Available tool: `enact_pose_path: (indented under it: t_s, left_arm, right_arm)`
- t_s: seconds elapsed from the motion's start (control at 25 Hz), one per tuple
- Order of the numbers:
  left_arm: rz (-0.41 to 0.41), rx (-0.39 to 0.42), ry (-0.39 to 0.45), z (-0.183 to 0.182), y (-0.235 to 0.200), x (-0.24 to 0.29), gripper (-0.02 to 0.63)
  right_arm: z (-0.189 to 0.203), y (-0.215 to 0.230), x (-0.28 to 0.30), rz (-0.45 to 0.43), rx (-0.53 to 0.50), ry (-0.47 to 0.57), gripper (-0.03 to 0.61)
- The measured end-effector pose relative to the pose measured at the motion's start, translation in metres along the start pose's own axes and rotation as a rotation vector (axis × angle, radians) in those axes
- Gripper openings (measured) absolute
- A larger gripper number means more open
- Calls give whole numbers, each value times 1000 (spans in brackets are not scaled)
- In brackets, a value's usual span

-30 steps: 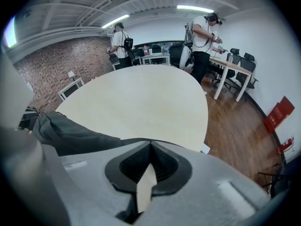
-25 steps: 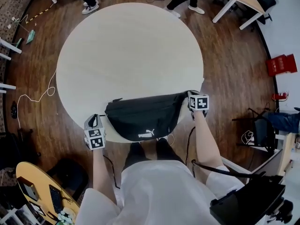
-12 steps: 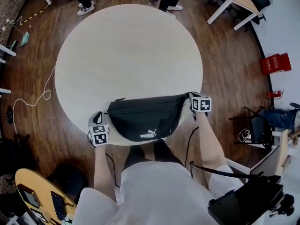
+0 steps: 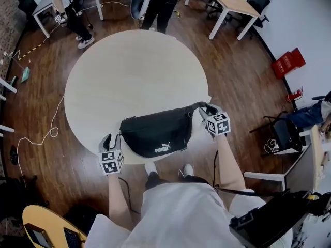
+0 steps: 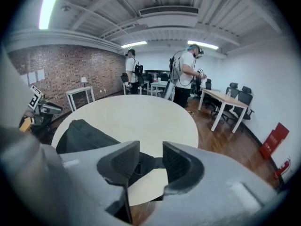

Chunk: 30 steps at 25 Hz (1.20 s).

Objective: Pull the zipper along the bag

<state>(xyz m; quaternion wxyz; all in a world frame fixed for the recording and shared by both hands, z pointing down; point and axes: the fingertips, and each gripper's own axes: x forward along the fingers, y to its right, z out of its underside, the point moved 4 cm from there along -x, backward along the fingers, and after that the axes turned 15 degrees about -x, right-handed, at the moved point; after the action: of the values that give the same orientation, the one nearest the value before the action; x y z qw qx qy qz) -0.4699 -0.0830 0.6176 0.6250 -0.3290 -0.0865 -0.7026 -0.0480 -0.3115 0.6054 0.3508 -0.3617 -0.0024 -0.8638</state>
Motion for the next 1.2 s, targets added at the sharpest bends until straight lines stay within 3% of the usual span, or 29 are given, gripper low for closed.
enact_pose_path:
  t_s: [0.12,0.16,0.24,0.32,0.44,0.56,0.72,0.92,1.08,1.2]
  left_arm:
    - [38,52,79,-12,46,-32,77]
    - [58,72,98,-13,64,-43,75]
    - [97,113,130,-8,104,-66,72]
    - [131,153,162,5,150,-88,56]
    - [171,202,205,40,224,-122,24]
    - [212,219,237,100,296,-162,17]
    - [248,181,277,161,381,-217,17]
    - [206,198,288,180,432,-292,17]
    - [214,206,390,158,438,-342,17]
    - [233,215,451,158,438,-372,18]
  right_arm:
    - [-16,-16,-52,-34,-30,138,110]
    - [-18,-22,-70,-48,-35,186,100]
    - [-16,-36,-106,-74,-41,274,-3]
    - [-9,-51,-142,-116,-68,350,-8]
    - [15,-80,-198,-212,-147,448,-8]
    - [57,-119,-257,-307,-193,534,-8]
    - [103,-133,-325,-313,-152,571,-8]
    - [110,-160,-416,-353,-152,606,-8]
    - [77,-181,-472,-280,-238,690,-8]
    - [69,-193,-498,-234,-216,724,-8]
